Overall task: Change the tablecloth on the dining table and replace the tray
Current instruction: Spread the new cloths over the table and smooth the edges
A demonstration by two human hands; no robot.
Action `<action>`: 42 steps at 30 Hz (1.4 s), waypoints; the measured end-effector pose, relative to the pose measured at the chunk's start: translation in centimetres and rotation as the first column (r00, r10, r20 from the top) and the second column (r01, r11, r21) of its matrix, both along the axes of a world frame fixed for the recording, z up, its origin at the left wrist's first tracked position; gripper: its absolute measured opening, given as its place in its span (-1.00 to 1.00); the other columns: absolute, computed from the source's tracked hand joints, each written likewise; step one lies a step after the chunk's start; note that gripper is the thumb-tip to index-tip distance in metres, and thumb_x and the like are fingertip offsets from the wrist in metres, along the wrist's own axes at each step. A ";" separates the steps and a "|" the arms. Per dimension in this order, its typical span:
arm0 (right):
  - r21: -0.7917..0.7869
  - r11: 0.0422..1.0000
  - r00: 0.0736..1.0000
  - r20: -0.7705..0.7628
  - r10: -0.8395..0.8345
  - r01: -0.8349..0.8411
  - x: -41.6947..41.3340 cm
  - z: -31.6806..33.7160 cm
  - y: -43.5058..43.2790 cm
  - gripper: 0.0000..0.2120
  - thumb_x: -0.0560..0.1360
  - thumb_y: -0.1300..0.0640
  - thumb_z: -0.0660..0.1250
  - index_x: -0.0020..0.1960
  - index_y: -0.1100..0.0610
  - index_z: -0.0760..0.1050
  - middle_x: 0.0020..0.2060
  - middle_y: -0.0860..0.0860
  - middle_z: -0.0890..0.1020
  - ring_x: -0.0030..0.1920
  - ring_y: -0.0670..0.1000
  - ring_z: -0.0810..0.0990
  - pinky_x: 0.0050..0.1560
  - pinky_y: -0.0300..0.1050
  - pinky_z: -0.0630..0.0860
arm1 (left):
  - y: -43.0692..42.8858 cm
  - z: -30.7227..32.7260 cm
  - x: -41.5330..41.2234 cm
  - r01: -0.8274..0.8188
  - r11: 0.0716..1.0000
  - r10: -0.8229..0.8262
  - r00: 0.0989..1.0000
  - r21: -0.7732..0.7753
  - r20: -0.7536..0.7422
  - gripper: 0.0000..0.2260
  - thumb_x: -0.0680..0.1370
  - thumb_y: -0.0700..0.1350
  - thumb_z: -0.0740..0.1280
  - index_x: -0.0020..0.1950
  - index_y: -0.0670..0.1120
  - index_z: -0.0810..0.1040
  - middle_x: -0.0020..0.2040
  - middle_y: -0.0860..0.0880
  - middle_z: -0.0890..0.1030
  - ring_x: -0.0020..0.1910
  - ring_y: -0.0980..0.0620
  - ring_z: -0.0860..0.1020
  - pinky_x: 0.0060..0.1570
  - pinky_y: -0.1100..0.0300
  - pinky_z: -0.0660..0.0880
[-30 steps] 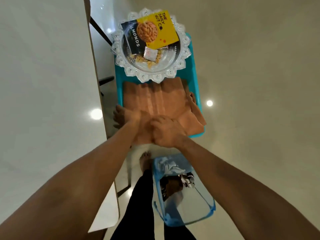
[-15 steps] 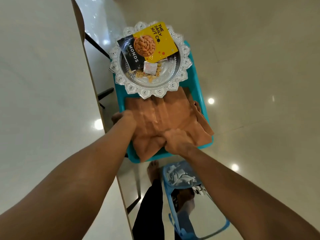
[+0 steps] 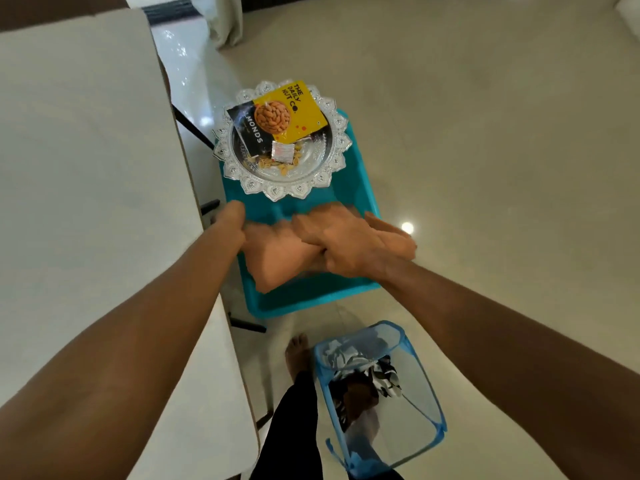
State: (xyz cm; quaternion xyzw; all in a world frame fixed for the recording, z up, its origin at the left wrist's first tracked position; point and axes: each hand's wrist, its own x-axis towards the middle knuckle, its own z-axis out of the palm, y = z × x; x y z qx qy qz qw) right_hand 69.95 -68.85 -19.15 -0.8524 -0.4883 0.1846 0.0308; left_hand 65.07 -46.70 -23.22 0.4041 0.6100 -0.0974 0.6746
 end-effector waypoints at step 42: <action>0.135 0.964 0.967 0.087 -0.241 0.228 -36.6 4.7 22.0 -0.16 0.41 -0.63 -0.07 0.60 -0.30 -0.04 0.64 0.10 -0.03 0.62 0.21 -0.08 0.53 0.40 -0.15 | 12.7 8.1 -54.5 0.191 0.602 -0.388 0.918 0.776 0.076 -0.75 0.64 -0.11 0.27 0.32 -0.01 0.52 -0.03 0.02 0.62 -0.08 0.02 0.62 -0.02 0.12 0.63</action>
